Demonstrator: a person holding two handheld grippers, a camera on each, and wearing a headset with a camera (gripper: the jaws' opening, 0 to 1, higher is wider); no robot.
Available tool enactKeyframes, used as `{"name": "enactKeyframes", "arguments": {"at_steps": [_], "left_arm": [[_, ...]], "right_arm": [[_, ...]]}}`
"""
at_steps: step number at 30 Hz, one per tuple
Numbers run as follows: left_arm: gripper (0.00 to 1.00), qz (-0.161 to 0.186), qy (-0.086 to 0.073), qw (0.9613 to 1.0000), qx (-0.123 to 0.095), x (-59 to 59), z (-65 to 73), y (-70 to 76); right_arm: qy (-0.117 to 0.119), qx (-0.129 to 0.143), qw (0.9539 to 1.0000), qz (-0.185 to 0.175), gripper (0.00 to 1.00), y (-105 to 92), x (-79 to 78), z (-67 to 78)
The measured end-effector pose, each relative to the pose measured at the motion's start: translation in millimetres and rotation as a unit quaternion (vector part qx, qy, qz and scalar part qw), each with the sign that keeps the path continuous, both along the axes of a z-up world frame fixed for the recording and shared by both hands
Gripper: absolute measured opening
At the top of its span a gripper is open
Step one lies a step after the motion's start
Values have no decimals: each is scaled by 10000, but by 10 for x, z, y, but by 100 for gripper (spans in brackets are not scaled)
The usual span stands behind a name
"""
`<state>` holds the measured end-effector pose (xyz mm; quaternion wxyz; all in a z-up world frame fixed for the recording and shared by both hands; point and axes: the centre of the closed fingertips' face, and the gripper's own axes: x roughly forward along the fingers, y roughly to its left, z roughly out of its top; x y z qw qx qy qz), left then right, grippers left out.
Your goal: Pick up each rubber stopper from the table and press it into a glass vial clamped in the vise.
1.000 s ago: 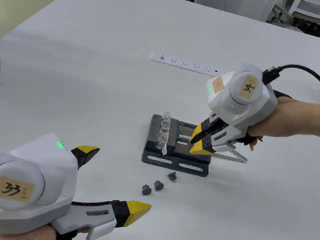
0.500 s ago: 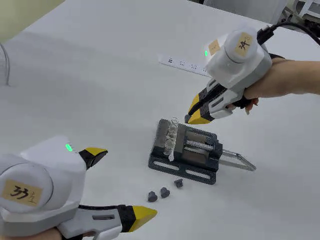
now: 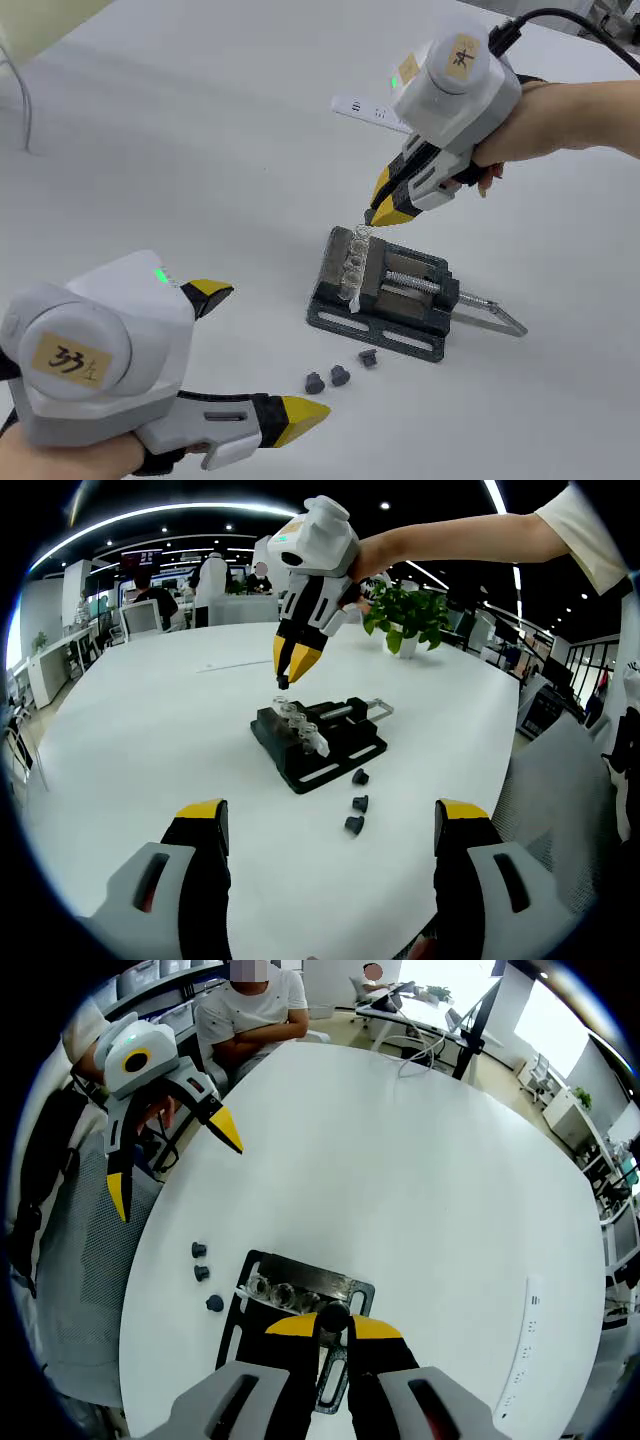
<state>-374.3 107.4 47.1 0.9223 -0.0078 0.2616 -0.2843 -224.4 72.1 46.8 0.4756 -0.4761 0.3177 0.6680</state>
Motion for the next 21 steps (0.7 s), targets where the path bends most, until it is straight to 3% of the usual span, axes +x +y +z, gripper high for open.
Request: {"name": "enactKeyframes", "arguments": {"at_steps": [21], "left_arm": [[82, 12, 107, 9999, -33, -3, -42, -32]], "right_arm": [[-20, -178, 9998, 118, 5, 2, 57, -113]]}}
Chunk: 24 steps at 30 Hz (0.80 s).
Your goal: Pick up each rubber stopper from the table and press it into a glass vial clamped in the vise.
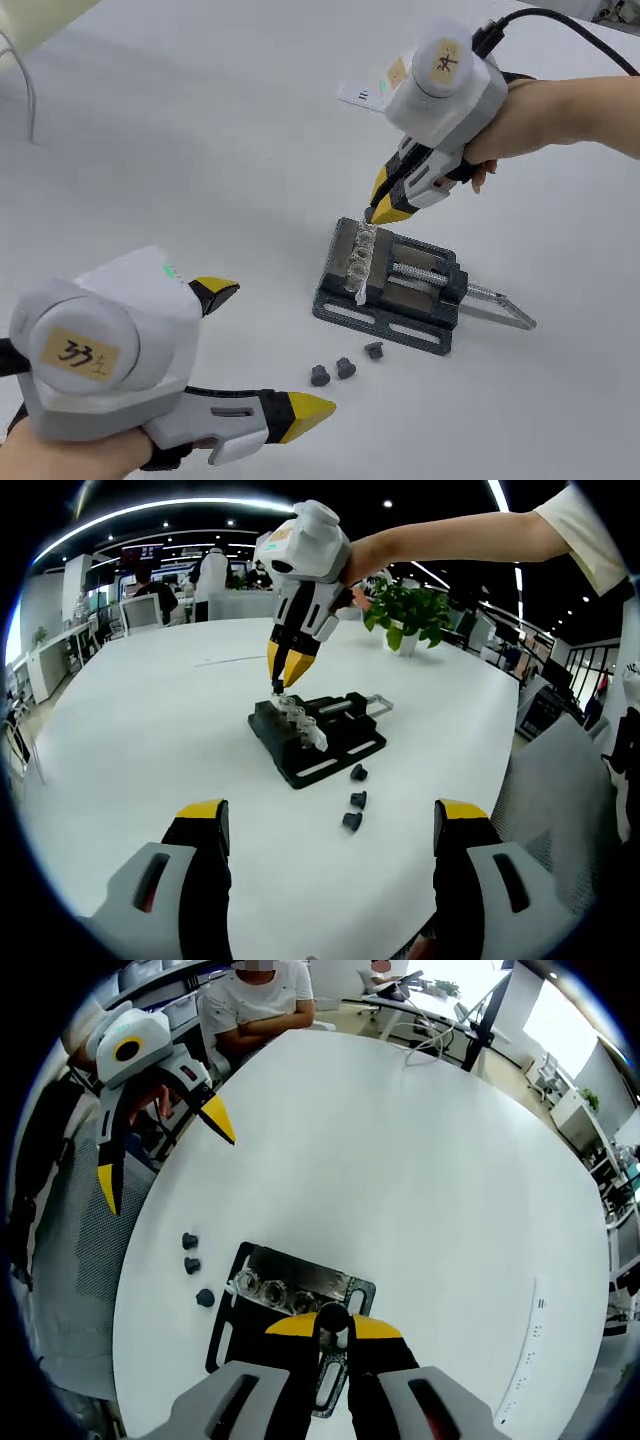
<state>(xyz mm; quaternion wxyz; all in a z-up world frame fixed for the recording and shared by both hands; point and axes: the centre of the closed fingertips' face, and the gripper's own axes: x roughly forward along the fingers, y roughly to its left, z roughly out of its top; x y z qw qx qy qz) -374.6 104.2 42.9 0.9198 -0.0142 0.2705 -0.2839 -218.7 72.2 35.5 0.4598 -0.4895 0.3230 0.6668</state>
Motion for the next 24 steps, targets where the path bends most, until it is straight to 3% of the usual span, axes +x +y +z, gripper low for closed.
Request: {"name": "enactKeyframes", "arguments": {"at_steps": [13, 24], "left_arm": [[82, -11, 39, 10000, -36, -2, -9, -21], [82, -7, 61, 10000, -63, 1, -28, -2]], "right_arm": [[-35, -140, 9999, 16, 5, 17, 16, -20], [25, 195, 9998, 48, 4, 1, 29, -10]]}}
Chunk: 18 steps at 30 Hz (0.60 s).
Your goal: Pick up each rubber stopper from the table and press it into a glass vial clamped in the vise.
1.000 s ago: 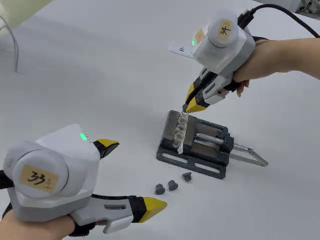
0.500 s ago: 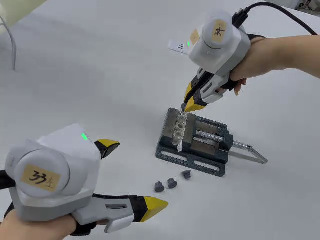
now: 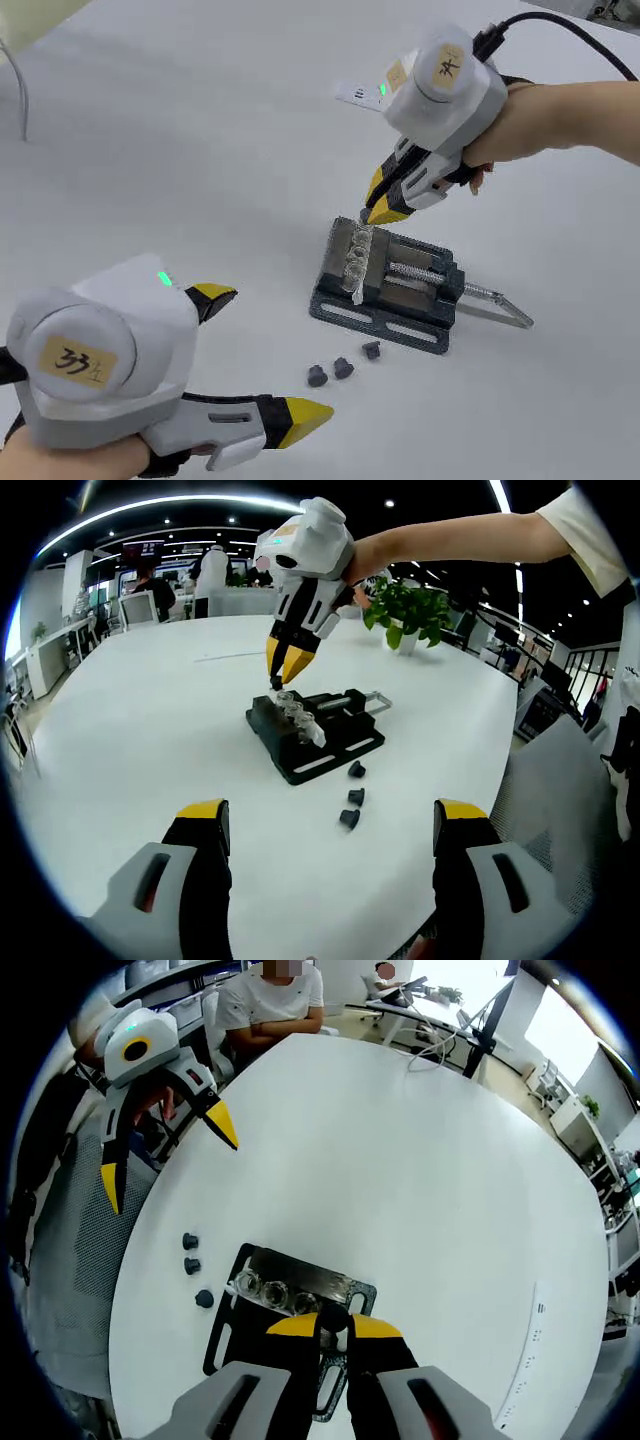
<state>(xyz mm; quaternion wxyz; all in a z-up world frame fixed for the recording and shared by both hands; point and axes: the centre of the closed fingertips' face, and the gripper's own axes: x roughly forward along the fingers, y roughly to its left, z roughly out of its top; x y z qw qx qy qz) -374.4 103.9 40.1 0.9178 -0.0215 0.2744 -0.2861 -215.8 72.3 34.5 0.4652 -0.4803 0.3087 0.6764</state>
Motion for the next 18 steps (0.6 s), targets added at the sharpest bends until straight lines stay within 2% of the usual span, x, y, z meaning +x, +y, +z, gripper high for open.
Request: {"name": "enactKeyframes", "arguments": {"at_steps": [9, 13, 16, 18], "left_arm": [[82, -45, 20, 10000, -1, -8, -20, -30], [82, -49, 22, 10000, -10, -11, -27, -34], [82, -51, 32, 10000, -7, -15, -34, -34], [82, -53, 24, 10000, -5, -18, -34, -38]], "right_arm": [[5, 209, 9997, -116, 4, -14, -14, -5], [-125, 262, 9989, -356, 4, -13, -2, -12], [-107, 415, 9965, -716, 3, -14, -10, -10], [-146, 487, 9956, -789, 3, -10, 1, -15]]}}
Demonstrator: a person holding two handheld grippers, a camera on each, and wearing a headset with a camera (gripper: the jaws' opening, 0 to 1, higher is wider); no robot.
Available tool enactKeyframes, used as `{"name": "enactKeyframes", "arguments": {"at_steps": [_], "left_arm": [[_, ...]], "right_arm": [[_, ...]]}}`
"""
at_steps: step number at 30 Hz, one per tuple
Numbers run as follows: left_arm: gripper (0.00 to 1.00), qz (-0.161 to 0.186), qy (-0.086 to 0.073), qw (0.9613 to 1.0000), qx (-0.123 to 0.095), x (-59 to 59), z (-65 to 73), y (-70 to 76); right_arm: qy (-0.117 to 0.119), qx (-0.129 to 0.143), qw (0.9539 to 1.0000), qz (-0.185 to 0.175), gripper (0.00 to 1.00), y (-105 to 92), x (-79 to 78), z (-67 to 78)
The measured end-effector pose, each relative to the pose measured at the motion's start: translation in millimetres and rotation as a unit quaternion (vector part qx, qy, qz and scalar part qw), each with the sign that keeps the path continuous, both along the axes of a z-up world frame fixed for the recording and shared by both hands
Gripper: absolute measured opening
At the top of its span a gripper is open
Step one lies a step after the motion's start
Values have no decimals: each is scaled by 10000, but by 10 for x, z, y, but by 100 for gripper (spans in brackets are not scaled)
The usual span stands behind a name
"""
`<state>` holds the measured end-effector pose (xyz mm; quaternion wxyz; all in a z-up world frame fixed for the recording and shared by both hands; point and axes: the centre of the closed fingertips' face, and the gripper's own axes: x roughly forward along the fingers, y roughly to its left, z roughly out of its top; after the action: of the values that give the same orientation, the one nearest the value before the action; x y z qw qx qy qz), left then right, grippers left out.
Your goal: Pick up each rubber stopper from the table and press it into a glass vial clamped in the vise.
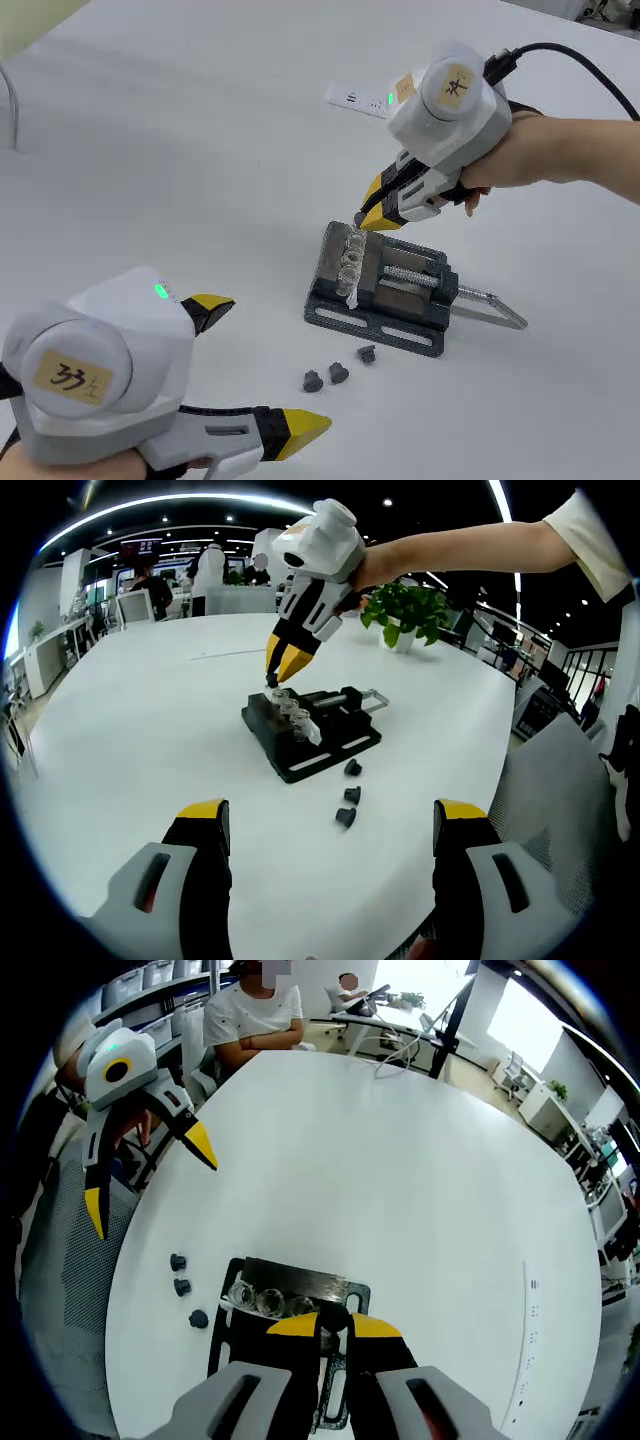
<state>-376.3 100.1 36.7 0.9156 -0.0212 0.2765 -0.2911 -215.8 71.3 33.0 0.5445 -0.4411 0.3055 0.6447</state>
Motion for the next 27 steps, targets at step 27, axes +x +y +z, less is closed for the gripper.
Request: {"name": "enactKeyframes", "arguments": {"at_steps": [27], "left_arm": [[81, 27, -13, 10000, -68, -20, -22, -46]], "right_arm": [[-40, 208, 9948, -994, 5, -12, -16, -17]]}}
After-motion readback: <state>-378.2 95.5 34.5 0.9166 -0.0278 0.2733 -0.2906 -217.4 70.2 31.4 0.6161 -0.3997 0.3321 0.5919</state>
